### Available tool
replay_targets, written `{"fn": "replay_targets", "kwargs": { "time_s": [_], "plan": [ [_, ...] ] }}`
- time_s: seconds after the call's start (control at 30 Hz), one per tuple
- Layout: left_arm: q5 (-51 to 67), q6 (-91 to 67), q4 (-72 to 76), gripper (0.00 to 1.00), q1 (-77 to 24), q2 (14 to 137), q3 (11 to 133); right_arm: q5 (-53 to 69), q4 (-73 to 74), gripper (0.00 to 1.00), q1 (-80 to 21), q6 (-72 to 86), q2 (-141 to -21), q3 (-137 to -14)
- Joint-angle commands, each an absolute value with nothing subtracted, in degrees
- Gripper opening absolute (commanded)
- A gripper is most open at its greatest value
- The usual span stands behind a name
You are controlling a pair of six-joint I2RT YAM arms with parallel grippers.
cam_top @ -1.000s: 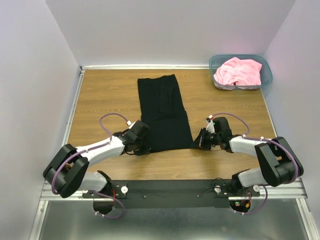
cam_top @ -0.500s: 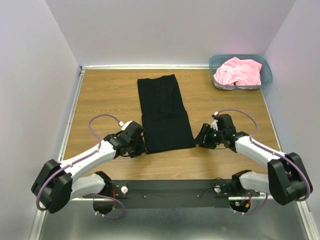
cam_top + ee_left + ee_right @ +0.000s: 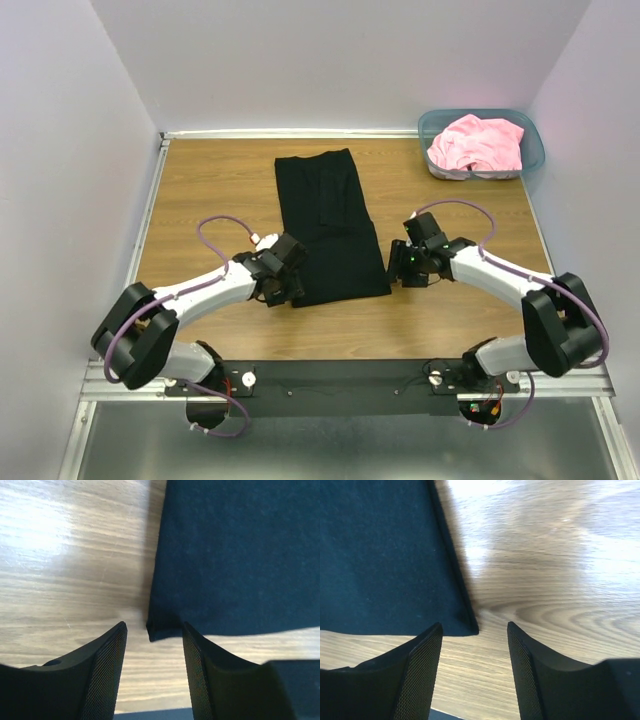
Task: Fold and stack the t-shirts
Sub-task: Fold the tshirt
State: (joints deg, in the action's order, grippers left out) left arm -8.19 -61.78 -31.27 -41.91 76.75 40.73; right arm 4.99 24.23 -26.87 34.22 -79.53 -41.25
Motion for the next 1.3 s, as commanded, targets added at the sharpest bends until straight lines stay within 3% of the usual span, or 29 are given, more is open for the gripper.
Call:
{"fn": "replay_targets", "kwargs": {
  "time_s": [0.0, 0.33, 0.73, 0.9, 0.93, 1.03, 1.27],
  "plan": [
    [-12.74, -61.26, -31.90, 0.56, -42.71, 78.75, 42.45, 0.35, 28.39, 0.62, -29.87, 33.22, -82.44, -44.03],
    [-13.01, -61.08, -31.73, 0.56, -43.07, 80.51, 42.54, -4.21, 29.62, 0.62, -33.92, 33.57, -89.20, -45.79],
    [-13.36, -61.26, -32.25, 0.56, -43.51, 81.12, 42.80, -10.81, 34.63, 0.55, -40.43, 35.77, -98.00, -46.59],
    [-13.01, -61.44, -32.17, 0.56, -43.77, 81.47, 42.89, -10.02, 34.89, 0.35, -40.60, 35.60, -98.96, -45.09],
    [-12.92, -61.44, -32.08, 0.56, -43.77, 81.47, 43.15, -9.67, 34.89, 0.21, -40.52, 35.42, -99.14, -44.83],
    [-12.92, -61.35, -32.08, 0.56, -44.03, 81.65, 43.68, -9.14, 34.81, 0.03, -40.60, 34.90, -99.75, -45.09],
    [-12.57, -61.61, -32.52, 0.56, -44.82, 82.62, 43.77, -9.93, 34.81, 0.01, -40.78, 34.63, -99.05, -45.70]
  ]
}}
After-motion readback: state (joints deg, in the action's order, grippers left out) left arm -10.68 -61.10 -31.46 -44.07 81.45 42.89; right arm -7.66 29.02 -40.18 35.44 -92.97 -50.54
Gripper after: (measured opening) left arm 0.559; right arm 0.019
